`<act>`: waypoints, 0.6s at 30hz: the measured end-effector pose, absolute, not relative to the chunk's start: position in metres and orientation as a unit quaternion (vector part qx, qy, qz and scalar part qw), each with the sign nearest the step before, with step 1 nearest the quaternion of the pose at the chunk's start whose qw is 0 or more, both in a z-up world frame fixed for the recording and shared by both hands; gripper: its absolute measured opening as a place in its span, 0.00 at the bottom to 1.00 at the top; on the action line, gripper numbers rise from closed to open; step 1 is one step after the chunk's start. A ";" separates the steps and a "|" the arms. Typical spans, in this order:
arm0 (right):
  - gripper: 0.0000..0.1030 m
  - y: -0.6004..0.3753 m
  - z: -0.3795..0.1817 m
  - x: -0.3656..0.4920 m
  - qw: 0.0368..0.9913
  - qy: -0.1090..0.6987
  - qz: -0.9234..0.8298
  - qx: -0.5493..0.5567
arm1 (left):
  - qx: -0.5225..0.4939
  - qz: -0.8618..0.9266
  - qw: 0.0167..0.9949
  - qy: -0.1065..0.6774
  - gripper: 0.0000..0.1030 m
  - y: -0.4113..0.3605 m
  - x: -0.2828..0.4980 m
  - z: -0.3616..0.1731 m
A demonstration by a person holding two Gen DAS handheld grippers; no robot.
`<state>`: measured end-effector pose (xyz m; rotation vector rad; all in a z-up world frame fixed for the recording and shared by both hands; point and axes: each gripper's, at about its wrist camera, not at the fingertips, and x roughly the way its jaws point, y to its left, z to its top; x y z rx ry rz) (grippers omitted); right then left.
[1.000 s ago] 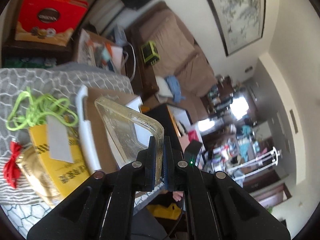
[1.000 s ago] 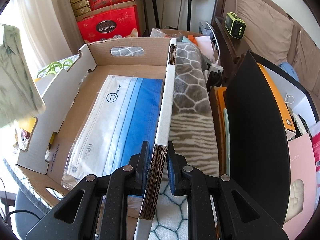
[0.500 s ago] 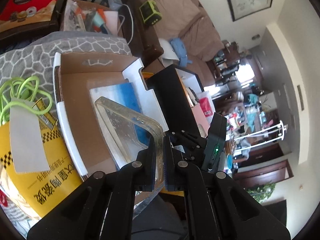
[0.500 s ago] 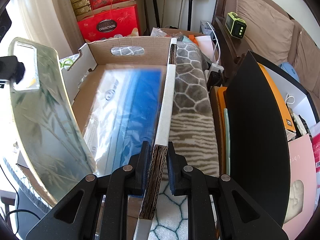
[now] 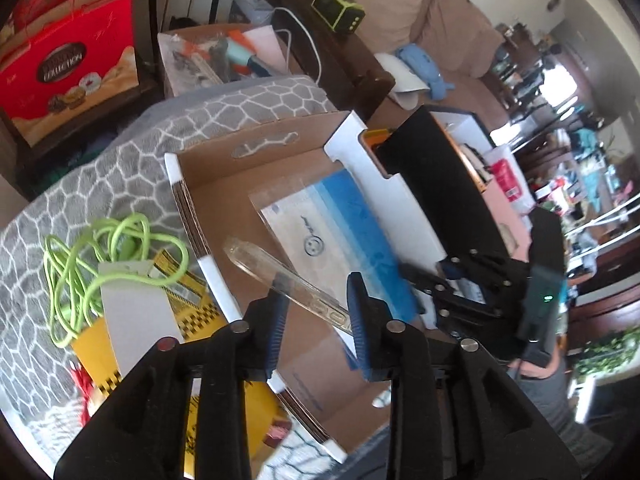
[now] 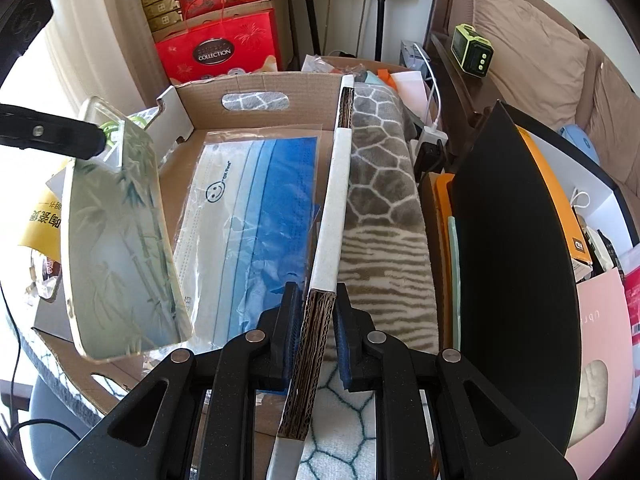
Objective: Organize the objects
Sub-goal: 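Grasp the clear bamboo phone case with the left gripper and place it in the box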
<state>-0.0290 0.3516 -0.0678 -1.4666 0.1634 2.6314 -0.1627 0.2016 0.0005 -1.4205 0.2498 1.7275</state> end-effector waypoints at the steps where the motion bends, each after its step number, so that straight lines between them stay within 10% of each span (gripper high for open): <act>1: 0.15 0.351 -0.068 -0.029 0.062 0.054 0.870 -0.485 | -0.565 0.696 0.429 0.110 0.28 0.204 -0.162 -0.001; 18: 0.16 0.347 -0.070 -0.028 0.060 0.055 0.869 -0.488 | -0.543 0.700 0.422 0.192 0.27 0.243 -0.159 -0.029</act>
